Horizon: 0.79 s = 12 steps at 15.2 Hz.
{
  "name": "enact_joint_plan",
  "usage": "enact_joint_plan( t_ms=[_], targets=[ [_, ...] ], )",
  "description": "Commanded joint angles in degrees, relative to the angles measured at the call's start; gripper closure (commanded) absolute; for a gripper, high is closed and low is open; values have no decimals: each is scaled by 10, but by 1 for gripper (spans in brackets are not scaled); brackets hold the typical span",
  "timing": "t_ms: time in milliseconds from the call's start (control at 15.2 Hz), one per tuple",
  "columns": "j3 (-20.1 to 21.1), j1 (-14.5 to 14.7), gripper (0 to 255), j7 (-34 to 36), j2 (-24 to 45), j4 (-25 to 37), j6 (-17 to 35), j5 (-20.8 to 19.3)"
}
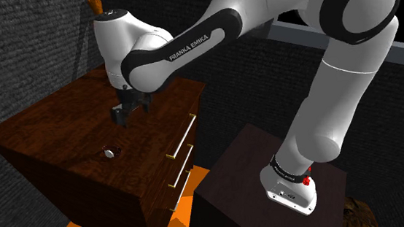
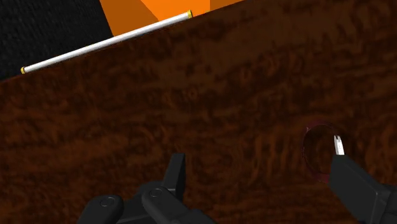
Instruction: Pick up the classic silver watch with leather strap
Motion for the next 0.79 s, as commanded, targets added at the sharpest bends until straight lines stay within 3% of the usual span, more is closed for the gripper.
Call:
enact_joint_plan(
  t_ms=[0,594,726],
  targets=[
    [3,11,0,21,46,39,2,-24],
    [-10,93,0,87,249,248,-24,-108],
    [-14,101,0,90,268,265,-22,-114]
  ],
)
